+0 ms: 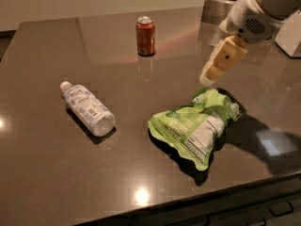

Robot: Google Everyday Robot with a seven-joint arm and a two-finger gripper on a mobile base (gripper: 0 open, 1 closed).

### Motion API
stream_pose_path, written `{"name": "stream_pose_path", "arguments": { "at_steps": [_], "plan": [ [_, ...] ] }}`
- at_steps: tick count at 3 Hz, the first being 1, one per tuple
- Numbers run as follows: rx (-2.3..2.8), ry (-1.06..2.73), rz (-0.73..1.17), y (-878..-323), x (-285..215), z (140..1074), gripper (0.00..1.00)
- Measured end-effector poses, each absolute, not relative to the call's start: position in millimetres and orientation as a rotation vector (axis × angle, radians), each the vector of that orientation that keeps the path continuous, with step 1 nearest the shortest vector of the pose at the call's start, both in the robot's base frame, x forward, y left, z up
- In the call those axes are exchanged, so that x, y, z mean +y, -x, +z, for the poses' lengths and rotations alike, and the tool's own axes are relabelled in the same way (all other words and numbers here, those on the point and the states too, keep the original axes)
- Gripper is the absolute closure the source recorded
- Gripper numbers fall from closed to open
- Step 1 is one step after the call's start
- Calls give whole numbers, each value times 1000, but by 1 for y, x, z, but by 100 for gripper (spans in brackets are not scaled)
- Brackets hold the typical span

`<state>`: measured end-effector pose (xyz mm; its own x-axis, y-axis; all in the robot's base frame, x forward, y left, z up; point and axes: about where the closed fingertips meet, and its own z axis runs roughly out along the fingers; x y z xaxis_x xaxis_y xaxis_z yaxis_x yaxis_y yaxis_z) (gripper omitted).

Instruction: Move coke can near green rice chip bag

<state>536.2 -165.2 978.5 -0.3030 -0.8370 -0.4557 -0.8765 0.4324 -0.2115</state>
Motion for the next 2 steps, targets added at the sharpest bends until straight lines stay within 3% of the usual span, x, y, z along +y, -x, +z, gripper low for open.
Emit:
{"name": "stream_pose_path", "arguments": {
  "at_steps": [2],
  "plan": [
    [2205,1168,224,-622,-113,948,0]
  ]
}}
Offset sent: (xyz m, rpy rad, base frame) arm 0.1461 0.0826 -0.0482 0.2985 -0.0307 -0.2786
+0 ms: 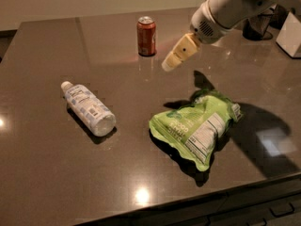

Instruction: Move coke can near green rice chip bag

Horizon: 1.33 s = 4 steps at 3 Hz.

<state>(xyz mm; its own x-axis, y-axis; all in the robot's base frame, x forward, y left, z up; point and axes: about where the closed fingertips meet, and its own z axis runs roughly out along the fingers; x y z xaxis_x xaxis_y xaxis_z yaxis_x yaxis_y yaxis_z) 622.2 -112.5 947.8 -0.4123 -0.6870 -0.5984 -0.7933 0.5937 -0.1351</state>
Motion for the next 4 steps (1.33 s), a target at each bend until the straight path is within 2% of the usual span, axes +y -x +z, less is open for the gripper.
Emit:
{"name": "stream_pose_path", "arguments": {
  "at_steps": [2,4],
  "plan": [
    [2154,920,316,-707,-69,939,0],
    [2098,838,355,-764,-35,928,0]
  ]
}}
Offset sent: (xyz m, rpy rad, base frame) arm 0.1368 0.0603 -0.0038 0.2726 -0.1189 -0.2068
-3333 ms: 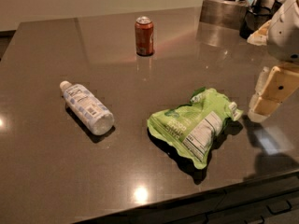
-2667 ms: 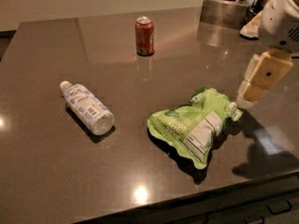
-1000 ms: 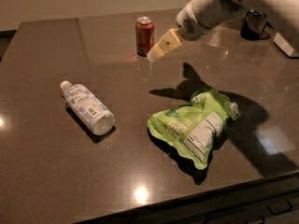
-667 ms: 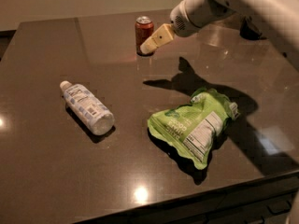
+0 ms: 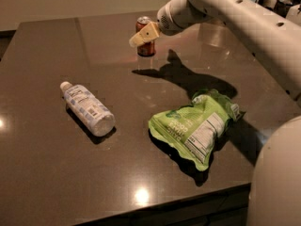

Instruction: Move coke can near green rice chip bag

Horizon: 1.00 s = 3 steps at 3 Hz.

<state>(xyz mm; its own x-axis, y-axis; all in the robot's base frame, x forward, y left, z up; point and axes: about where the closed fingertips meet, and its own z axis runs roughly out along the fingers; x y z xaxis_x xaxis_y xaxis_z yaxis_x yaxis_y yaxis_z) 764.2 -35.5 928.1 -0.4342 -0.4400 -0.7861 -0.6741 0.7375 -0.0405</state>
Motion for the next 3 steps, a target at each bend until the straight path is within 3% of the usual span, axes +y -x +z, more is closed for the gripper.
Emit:
{"name": "stream_pose_path", "arguments": {
  "at_steps": [2,3],
  "plan": [
    [2081,824,355,-801,-19,912,4],
    [2073,823,364,-809,-16,913,25]
  ]
}}
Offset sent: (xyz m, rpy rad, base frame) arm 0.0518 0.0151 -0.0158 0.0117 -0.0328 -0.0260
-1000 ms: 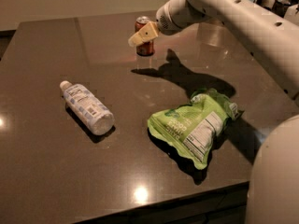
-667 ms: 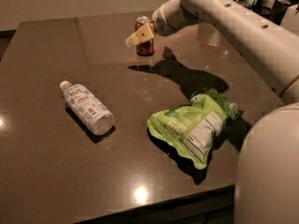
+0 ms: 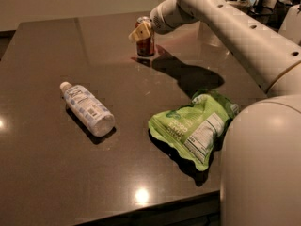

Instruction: Move coke can near green rice chip bag

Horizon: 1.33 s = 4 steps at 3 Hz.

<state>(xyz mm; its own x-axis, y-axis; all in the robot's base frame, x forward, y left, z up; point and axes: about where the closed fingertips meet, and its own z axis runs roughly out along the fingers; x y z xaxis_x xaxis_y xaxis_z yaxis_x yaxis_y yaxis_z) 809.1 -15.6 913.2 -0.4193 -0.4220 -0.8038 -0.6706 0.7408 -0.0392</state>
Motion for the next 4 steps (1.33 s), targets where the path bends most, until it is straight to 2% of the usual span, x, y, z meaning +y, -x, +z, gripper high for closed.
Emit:
{"name": "stream_pose_path", "arguments": {
  "at_steps": [2,3,4],
  "plan": [
    [2050,827,409,-805,-22,925,72],
    [2025,823,442,-782,-40,938,95],
    [2000,816,477,-749,-62,951,100]
  ]
}}
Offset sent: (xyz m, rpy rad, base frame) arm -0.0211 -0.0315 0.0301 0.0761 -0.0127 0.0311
